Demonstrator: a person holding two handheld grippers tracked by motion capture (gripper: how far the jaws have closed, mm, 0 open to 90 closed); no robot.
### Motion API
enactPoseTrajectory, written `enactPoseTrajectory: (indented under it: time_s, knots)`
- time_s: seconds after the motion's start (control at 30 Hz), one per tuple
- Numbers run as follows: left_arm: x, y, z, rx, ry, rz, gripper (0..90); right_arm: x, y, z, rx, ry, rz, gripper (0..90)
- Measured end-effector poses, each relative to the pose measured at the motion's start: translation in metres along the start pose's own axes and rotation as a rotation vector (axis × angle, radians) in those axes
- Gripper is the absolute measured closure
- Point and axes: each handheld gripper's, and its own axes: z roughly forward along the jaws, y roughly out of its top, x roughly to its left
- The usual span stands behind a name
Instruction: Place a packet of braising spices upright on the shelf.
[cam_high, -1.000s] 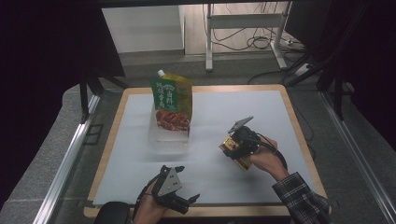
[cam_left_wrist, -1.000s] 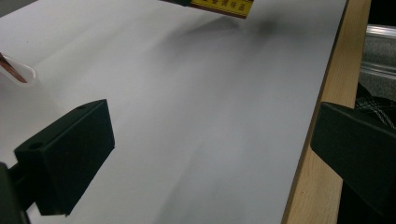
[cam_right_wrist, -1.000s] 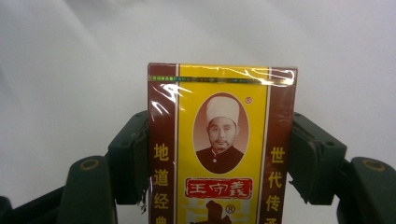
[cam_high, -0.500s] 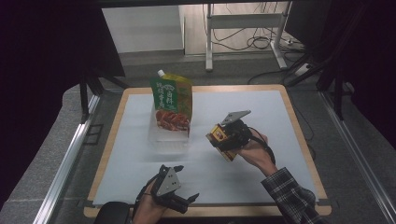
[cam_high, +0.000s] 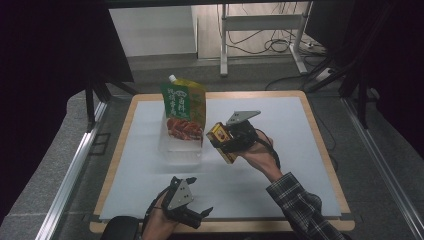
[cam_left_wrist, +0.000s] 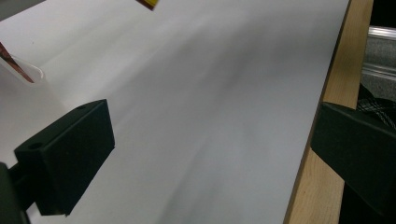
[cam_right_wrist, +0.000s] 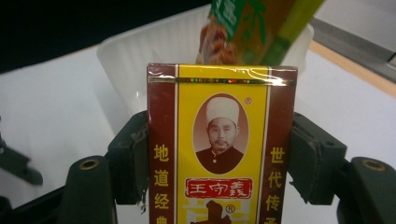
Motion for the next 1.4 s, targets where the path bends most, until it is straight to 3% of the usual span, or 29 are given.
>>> enactPoseTrajectory:
  time_s: [0.5, 1.07, 1.4]
  knots:
    - [0.0, 0.0, 0.001, 0.005, -0.012, 0.0, 0.0, 0.011, 0.036, 0.032, -0.104, 0.044, -0.033, 31.6]
    - [0.0, 0.0, 0.0, 0.004, -0.019, 0.003, 0.0, 0.025, 0.063, 0.075, -0.128, 0.074, -0.071, 31.6]
    - [0.0, 0.0, 0.001, 0.004, -0.022, 0.007, 0.0, 0.03, 0.065, 0.091, -0.131, 0.082, -0.076, 31.6]
